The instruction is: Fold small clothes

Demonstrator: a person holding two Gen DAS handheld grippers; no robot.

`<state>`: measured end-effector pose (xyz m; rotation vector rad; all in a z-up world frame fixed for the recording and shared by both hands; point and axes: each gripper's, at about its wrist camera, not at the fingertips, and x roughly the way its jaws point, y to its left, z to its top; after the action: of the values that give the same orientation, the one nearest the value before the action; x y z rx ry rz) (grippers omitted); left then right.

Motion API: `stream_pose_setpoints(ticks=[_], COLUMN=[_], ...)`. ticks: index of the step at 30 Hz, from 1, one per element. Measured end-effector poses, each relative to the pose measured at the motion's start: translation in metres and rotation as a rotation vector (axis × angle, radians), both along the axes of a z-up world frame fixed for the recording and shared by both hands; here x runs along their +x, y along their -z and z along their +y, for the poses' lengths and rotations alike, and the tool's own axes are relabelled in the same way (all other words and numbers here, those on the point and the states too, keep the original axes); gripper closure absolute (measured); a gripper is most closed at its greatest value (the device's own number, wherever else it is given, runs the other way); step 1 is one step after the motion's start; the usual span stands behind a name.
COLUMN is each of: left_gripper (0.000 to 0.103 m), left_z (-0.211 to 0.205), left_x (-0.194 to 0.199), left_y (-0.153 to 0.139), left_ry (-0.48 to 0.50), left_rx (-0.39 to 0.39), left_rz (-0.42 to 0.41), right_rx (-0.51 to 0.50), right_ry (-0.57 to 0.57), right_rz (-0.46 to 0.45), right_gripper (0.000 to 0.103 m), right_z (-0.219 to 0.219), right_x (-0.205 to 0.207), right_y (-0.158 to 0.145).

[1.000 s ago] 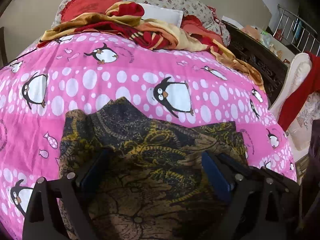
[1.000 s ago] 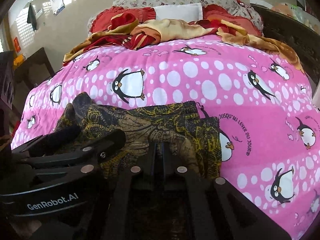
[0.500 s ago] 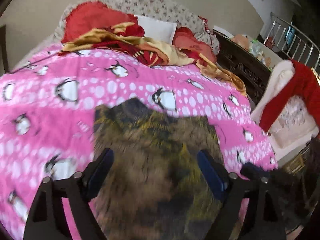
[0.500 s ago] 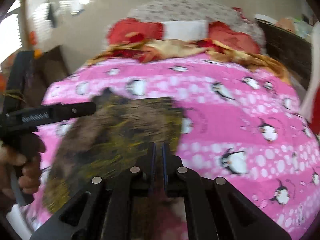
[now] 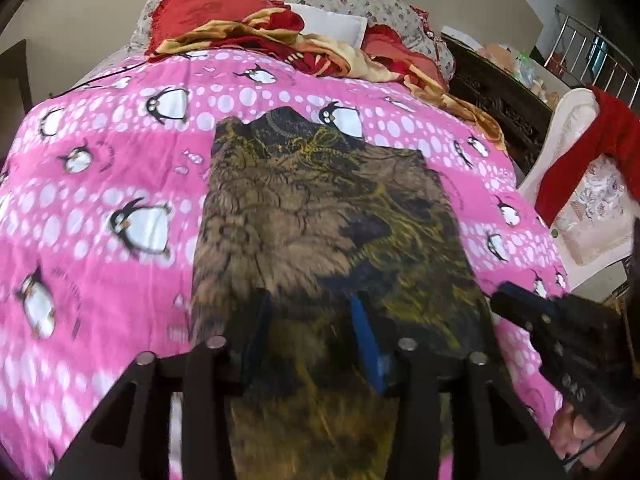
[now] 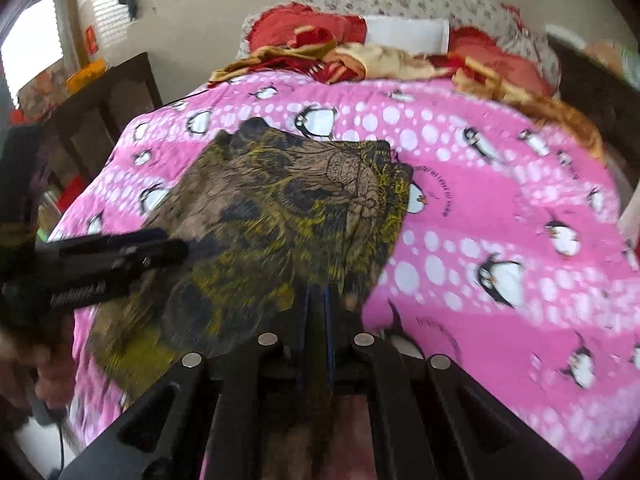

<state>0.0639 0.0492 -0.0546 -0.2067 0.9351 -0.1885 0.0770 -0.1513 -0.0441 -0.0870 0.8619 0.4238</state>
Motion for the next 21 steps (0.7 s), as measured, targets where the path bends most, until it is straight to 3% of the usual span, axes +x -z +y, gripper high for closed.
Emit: stream_pose_setpoints(ticks=[3,8,11,15,19,21], left_gripper=[0.021,0.001,0.000,0.000,0.000,0.000], left_z=[-0.005,-0.013,-0.023,-0.034,-0.041,-0.046], left_x=[-0.027,-0.062,-0.071,-0.088,-0.111,-0.123], left_y=[-0.009,-0.015,-0.013,-0.018,-0.028,-0.032], left_ry=[-0.022,-0.077,-0.067,-0.053,-0.013,0.003], left_rx=[0.006,0.078,0.131,0.177,0.196,0.247], left_rz=[-0.003,0.025,0.063,0.031,-0.059,-0.117], right_rx=[-0.022,-0.005,-0.017,-0.034,0.007,0.024], right_ry=[0.013,0.058,0.086,0.110,0.156,0.165], right_rz=[-0.012,0.010,-0.006,-0.040,-0.027,-0.016], right_gripper=[0.092,0.082,0.080,0.075,0.074,0.074], right_z=[-0.008,-0.019,-0.025,-0.034,-0.047,-0.050], right_x=[-0.035,-0.092,-0.116,-0.137,-0.151,-0.159], right_y=[-0.009,-0.014,-0.017,-0.021,-0.018,-0.016])
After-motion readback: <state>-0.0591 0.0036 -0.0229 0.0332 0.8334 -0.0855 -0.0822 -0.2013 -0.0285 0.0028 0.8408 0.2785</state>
